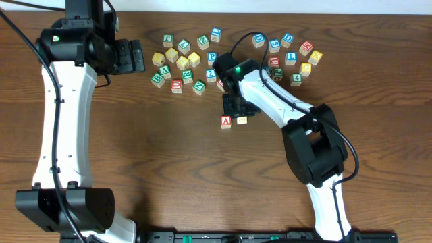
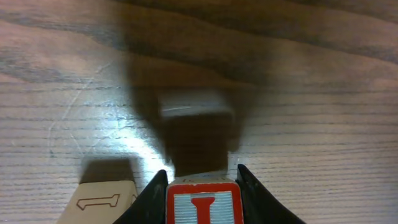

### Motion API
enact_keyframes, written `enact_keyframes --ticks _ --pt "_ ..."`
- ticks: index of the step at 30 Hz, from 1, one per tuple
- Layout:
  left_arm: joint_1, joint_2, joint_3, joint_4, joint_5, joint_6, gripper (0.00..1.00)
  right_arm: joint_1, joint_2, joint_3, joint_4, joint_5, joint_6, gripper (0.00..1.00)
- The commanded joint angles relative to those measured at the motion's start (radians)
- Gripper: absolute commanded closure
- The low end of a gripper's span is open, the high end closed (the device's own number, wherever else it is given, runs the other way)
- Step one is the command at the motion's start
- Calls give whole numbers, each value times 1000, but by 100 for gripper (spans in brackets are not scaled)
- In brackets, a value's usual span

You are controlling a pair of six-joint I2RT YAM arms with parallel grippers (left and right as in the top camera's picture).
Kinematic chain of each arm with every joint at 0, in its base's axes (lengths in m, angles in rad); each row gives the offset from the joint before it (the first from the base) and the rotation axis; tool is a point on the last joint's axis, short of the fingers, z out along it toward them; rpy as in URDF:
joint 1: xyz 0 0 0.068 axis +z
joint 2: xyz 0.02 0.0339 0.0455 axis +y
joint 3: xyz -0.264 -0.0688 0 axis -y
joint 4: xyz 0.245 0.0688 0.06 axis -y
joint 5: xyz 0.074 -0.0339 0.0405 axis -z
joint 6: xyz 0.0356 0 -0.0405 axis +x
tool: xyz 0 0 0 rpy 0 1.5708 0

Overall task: Spell out AI2
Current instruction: 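Carry the I block to the right of the placed A block, then set the I block down beside A, release, and lift away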

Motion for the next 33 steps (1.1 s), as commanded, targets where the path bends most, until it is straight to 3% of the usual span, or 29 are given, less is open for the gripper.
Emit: enact_keyframes --ticks 1,14,26,30,33 --pt "2 3 0 2 1 -9 2 6 7 -7 1 15 13 66" --pt "3 3 0 5 1 -9 2 2 -6 -3 -26 -37 -10 64" --pt "2 3 0 5 1 -9 2 -68 -142 18 -69 -35 -29 63" --pt "2 3 0 5 1 -9 2 -81 -168 18 -148 -79 -67 70" --pt "2 3 0 7 1 -9 2 -79 -162 11 -199 -135 -98 81"
